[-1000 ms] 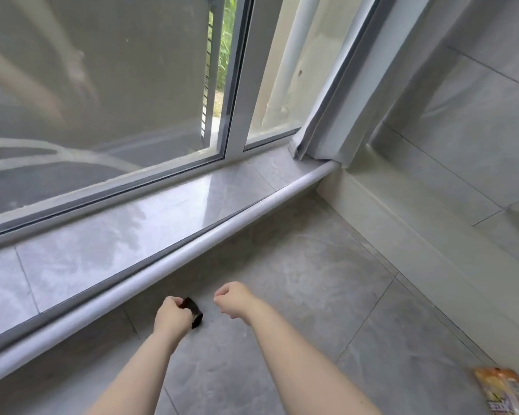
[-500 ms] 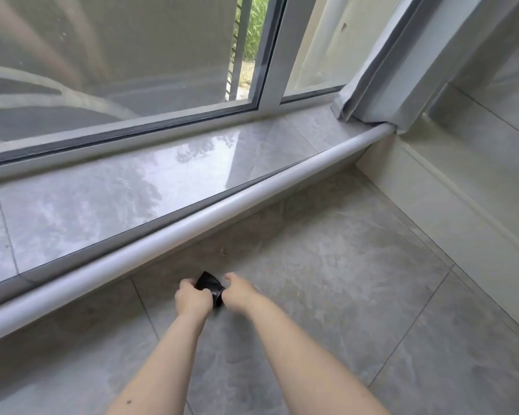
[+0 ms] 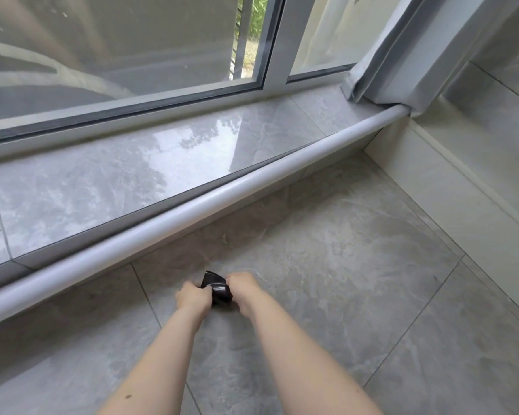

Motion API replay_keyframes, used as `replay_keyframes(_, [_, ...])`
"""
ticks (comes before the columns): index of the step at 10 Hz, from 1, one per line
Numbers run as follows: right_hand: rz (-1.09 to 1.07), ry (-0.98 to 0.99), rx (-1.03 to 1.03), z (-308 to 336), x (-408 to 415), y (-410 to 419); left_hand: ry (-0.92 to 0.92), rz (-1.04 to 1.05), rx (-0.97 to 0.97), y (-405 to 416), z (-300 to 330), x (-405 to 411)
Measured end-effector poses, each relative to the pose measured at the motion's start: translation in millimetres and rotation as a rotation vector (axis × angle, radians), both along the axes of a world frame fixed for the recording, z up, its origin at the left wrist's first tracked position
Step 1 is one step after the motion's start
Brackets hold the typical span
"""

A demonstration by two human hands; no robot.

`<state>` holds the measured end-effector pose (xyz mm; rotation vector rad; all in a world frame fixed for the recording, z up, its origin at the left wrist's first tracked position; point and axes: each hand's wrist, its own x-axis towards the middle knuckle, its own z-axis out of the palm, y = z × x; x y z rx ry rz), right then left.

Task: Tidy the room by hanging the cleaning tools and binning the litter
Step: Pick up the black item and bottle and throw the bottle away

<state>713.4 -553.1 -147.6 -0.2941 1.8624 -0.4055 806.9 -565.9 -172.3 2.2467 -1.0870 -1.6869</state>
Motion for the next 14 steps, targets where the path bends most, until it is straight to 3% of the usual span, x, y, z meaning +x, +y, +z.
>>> replay_keyframes(3, [-0.181, 0.005, -0.12, 29.4, -9.9, 0.0, 0.027, 0.024, -0.06, 4.6, 31.1, -12.7])
replay_keyframes(10, [-0.541, -0.004, -0.236, 386.7, -163.7, 148.8, 0.18, -0.352, -0.184, 103.1, 392.0, -163.8])
replay_keyframes(14, [-0.771, 0.111, -0.239, 519.3, -227.3, 301.3, 0.248, -0.709, -0.227, 232.5, 524.9, -251.0])
